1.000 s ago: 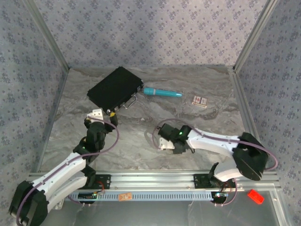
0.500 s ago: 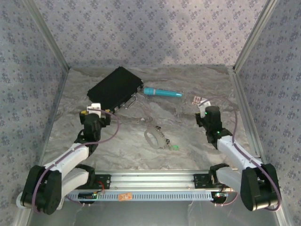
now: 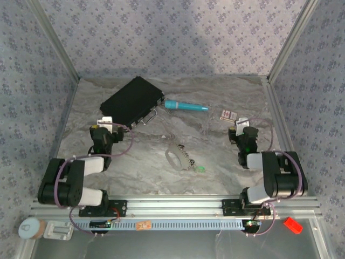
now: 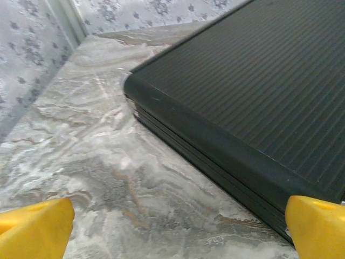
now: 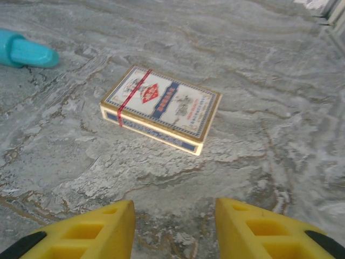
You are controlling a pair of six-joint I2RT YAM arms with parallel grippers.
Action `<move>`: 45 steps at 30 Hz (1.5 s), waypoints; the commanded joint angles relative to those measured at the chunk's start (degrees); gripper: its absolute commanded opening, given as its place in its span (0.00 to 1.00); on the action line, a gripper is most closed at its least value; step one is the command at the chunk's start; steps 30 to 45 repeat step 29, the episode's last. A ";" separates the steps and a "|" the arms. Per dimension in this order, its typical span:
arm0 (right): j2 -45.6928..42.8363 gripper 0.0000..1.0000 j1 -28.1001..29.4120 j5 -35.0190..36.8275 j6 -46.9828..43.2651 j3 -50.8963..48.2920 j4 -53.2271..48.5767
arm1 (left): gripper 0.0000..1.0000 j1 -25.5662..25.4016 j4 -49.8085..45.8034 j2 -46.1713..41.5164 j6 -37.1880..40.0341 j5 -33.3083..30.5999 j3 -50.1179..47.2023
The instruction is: Put the keys on the keyring
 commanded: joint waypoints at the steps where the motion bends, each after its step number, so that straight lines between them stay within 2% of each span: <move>1: 1.23 0.44 -1.44 -4.59 1.89 2.23 2.93 | 1.00 2.08 10.61 4.79 0.41 4.62 -0.42; 4: 1.49 0.44 -2.00 -6.58 1.84 2.66 2.56 | 1.00 2.96 13.03 8.40 0.01 6.08 0.42; 6: 1.91 0.45 -2.64 -7.94 2.11 3.80 0.54 | 1.00 3.75 3.94 7.19 -0.48 7.50 3.91; 7: 2.10 0.45 -3.24 -8.82 2.58 4.35 0.13 | 1.00 5.01 3.50 7.86 -1.33 9.41 4.89; 9: 2.16 0.48 -3.99 -8.78 3.62 4.89 -0.85 | 1.00 5.93 -0.33 7.64 -3.08 8.08 6.64; 11: 2.19 0.52 -3.98 -8.55 3.74 4.96 -0.85 | 1.00 5.13 1.31 7.62 -2.71 6.46 5.74; 16: 2.27 0.54 -4.03 -8.20 3.81 5.05 -0.77 | 1.00 5.36 0.67 7.56 -2.84 7.43 6.12; 20: 2.34 0.56 -3.93 -7.37 4.00 5.19 -1.04 | 1.00 7.29 -0.88 7.71 -3.73 11.67 7.00; 23: 2.33 0.59 -3.81 -7.19 4.06 5.24 -1.08 | 1.00 7.31 -1.26 7.92 -3.65 11.62 7.26; 26: 2.33 0.68 -3.73 -6.56 4.02 5.28 -1.13 | 1.00 7.24 -1.22 7.92 -3.69 11.71 7.26; 27: 2.36 0.94 -3.43 -4.71 4.45 5.46 -1.43 | 1.00 7.31 -1.23 7.86 -3.74 11.72 7.26; 28: 2.34 0.99 -3.05 -3.12 4.62 5.59 -1.73 | 1.00 7.31 -1.03 7.81 -3.70 11.67 7.10; 45: 2.40 0.99 -2.78 -2.39 4.58 5.60 -1.67 | 1.00 7.32 -0.93 7.83 -3.65 11.71 7.04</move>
